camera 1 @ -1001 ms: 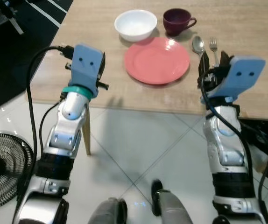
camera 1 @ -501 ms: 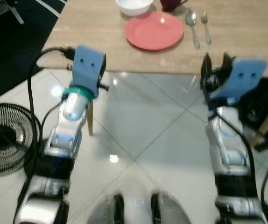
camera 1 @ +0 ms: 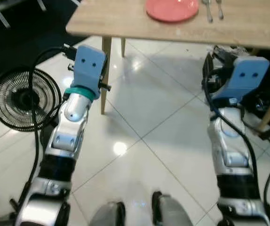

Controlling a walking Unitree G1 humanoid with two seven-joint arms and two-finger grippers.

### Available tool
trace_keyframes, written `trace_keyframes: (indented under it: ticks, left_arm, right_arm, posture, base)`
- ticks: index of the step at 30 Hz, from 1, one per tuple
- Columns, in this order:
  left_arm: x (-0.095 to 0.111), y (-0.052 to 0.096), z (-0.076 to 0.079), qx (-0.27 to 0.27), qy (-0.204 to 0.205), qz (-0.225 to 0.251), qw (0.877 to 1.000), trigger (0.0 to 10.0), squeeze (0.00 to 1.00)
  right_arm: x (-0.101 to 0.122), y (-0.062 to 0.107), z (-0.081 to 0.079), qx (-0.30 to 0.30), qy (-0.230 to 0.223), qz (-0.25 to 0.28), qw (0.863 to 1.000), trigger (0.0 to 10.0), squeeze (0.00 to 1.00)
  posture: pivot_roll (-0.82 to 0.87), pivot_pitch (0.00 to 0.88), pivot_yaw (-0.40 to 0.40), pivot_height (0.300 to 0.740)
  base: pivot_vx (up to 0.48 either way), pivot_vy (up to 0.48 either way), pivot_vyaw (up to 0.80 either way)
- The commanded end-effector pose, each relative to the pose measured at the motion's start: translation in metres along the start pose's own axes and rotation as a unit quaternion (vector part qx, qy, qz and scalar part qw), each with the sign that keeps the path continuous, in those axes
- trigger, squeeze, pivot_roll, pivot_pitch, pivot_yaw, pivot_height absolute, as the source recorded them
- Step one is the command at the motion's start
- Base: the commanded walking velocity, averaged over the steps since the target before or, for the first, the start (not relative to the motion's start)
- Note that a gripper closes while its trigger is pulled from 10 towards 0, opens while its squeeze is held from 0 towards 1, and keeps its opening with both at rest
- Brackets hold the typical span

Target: Setting the table

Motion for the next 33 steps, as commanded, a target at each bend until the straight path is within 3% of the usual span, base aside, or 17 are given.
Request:
trace_keyframes:
  ticks: [1,12,27,33]
  left_arm:
    - [-0.006,0.003,-0.001,0.003,-0.001,-0.008,1.0,10.0,0.0]
    - [-0.008,0.001,0.01,-0.016,0.034,-0.019,0.999,10.0,0.0]
    - [-0.012,0.0,0.01,-0.014,0.039,-0.03,0.999,10.0,0.0]
    - [-0.03,0.006,-0.004,-0.002,0.034,-0.059,0.998,10.0,0.0]
  right_arm:
    - [-0.001,0.002,-0.004,0.007,-0.001,-0.001,1.0,10.0,0.0]
    - [-0.002,0.0,-0.004,0.01,-0.001,-0.003,1.0,10.0,0.0]
    - [-0.005,0.001,0.001,0.005,0.0,-0.009,1.0,10.0,0.0]
    - [-0.025,0.011,-0.002,0.016,0.012,-0.039,0.999,10.0,0.0]
  posture:
    - [-0.07,0.147,0.126,0.74]
    - [-0.08,0.127,0.126,0.74]
    - [-0.09,0.126,0.13,0.74]
    - [-0.08,0.134,0.127,0.74]
  base:
    - [-0.326,0.0,0.0]
    - [-0.083,0.0,-0.2]
    - [0.0,0.0,-0.8]
    - [0.0,0.0,-0.8]
Point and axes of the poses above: a point about 5 cm out from each wrist's last joint towards the gripper, its own y axis pointing back from the gripper into the wrist, its own x axis along the axis of the wrist's last joint, z = x × y, the point moved 5 cm from there along -y, pointing out of the wrist towards the gripper, and after that the axes turned 12 degrees about y, right-handed, at the moved point
